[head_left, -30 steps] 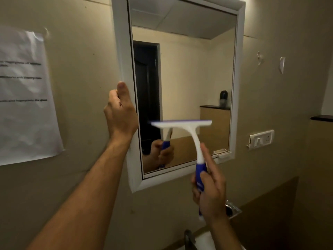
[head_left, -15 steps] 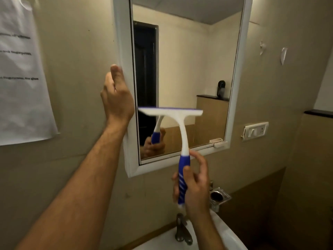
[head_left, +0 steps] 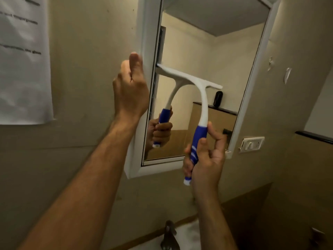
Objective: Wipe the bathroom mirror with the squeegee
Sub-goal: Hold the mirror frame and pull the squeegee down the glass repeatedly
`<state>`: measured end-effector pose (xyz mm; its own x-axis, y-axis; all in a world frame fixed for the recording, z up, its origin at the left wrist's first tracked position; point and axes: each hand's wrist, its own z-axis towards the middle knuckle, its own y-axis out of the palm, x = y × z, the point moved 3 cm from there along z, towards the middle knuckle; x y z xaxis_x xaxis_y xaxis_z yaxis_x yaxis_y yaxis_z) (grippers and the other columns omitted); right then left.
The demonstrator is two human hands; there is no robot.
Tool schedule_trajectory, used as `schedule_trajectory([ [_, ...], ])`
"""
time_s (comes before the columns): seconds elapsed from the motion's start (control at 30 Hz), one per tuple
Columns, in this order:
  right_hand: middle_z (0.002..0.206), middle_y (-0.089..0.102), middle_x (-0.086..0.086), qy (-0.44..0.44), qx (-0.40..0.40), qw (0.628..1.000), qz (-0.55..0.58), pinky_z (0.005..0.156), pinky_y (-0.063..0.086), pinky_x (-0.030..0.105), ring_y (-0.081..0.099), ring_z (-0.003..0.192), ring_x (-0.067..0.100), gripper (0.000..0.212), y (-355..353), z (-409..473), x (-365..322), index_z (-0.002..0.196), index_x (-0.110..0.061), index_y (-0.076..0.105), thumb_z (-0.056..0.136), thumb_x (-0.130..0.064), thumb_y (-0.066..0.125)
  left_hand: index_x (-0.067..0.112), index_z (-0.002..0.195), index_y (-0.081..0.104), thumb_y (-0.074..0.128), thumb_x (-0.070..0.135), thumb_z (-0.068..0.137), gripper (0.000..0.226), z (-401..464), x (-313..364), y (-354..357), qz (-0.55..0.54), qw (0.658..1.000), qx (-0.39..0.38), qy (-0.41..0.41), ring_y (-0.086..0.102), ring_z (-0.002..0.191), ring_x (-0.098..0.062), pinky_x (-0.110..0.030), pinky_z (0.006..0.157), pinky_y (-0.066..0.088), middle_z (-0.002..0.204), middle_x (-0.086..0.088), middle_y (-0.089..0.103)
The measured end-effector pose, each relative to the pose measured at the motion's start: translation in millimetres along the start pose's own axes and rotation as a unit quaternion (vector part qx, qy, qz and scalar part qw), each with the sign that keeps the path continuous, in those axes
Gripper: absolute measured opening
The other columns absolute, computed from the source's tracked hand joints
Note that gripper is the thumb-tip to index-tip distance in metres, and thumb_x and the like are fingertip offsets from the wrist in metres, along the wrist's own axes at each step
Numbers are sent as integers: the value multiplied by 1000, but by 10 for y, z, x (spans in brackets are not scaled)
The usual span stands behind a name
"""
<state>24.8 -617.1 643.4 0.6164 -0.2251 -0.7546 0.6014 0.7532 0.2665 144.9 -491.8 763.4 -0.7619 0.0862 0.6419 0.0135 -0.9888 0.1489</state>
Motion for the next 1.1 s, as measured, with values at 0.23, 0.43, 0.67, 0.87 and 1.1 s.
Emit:
schedule_trajectory([
  [0.23,73,65,7,74,30,997,-1,40,40,23,53,50,16,63,-230,-506,410,107,-49,59,53,-79,69,42,74,31,23,41,105,32,36,16,23,2,1000,12,3,36,54,32,9,54,29,70,21,31],
  [0.43,77,65,6,28,36,999,0,40,41,20,55,52,12,30,-62,-84,56,106,-48,58,76,-51,55,40,75,31,23,38,105,31,27,22,-4,-4,1000,8,21,36,50,31,9,52,29,69,20,30],
  [0.67,79,62,6,-80,24,996,19,41,40,20,53,54,12,23,391,775,-708,119,-38,51,99,-29,45,40,75,30,25,38,104,30,33,38,7,0,1000,10,28,36,53,32,10,55,29,70,19,29],
  [0.87,91,59,17,-137,13,990,25,40,39,21,49,51,11,25,609,1312,-1187,127,-27,47,103,-25,41,40,76,32,23,39,104,29,30,57,-14,9,1000,-5,28,34,53,34,11,53,27,70,18,29],
  [1.1,75,58,6,-126,5,992,5,39,36,20,46,48,8,23,571,1233,-1200,124,-33,47,103,-26,40,40,76,31,24,38,103,29,7,65,-14,5,1000,-6,29,34,55,35,11,54,27,70,18,28],
])
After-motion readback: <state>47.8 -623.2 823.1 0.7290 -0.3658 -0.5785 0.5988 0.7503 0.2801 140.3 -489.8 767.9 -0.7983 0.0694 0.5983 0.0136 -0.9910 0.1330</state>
